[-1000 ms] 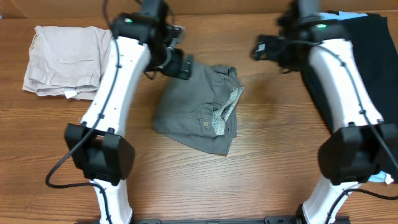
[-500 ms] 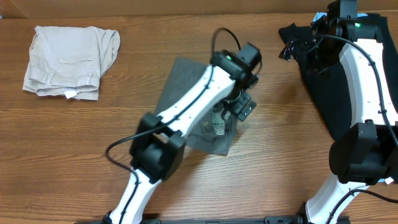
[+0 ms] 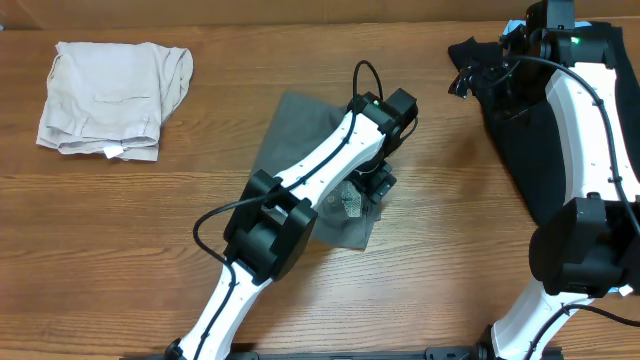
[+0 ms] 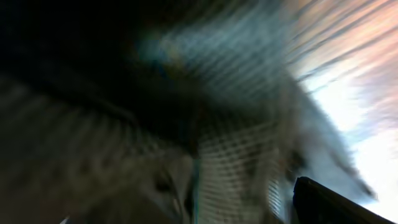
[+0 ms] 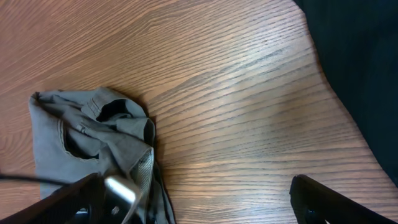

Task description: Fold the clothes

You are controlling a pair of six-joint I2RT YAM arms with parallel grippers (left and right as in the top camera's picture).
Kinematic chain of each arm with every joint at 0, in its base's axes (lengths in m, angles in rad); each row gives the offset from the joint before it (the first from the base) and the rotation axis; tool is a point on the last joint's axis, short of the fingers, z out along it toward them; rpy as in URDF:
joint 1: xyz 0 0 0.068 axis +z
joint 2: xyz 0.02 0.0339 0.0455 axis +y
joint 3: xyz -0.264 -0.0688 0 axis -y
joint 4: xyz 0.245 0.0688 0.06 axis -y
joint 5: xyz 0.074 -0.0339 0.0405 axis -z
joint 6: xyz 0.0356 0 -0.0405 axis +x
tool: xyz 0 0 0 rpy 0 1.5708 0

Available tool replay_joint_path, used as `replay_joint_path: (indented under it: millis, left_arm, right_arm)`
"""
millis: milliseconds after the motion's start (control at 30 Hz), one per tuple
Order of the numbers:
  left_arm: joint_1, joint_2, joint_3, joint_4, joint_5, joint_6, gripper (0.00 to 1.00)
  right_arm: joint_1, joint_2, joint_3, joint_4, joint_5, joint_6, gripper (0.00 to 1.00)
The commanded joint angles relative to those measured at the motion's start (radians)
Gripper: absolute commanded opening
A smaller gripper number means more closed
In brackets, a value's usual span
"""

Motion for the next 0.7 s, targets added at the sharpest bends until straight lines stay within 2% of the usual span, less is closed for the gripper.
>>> replay_joint_path:
  millis: [0, 233, 300, 333, 367, 433, 467, 500, 667]
  left_arm:
    - [-0.003, 0.076, 0.002, -0.027, -0.026, 0.026, 1.0]
    - [-0.01, 0.081, 0.002, -0.002, -0.017, 0.046, 1.0]
    - [-0.019, 0.081, 0.002, -0.002, -0.018, 0.061, 0.94]
    - [-0.027, 0.081, 0.002, 0.0, -0.018, 0.064, 0.82]
    - [-0.029, 0.081, 0.002, 0.002, -0.018, 0.069, 0.66]
    - [-0.032, 0.081, 0.002, 0.008, -0.019, 0.079, 0.24]
    - [-0.032, 0.081, 0.002, 0.013, -0.019, 0.079, 0.12]
    - [-0.032, 0.081, 0.002, 0.014, -0.019, 0.079, 0.06]
    - [0.012, 0.081, 0.003, 0.009, -0.056, 0.078, 0.04]
  right_arm:
    - [0.002, -0.032, 0.016, 0.006, -0.008, -0.016, 0.98]
    - [0.002, -0.032, 0.016, 0.015, -0.008, -0.016, 0.98]
    - [0.002, -0.032, 0.016, 0.016, -0.008, -0.016, 0.98]
    - [0.002, -0.032, 0.016, 0.017, -0.008, -0.016, 0.98]
    - [0.002, -0.032, 0.016, 0.017, -0.008, -0.016, 0.98]
    - [0.002, -0.032, 0.016, 0.017, -0.008, -0.016, 0.98]
    - [0.002, -0.032, 0.016, 0.017, -0.008, -0.016, 0.98]
    - [0.002, -0.032, 0.016, 0.017, -0.008, -0.016, 0.98]
    - [0.002, -0.032, 0.016, 0.013, -0.008, -0.019, 0.98]
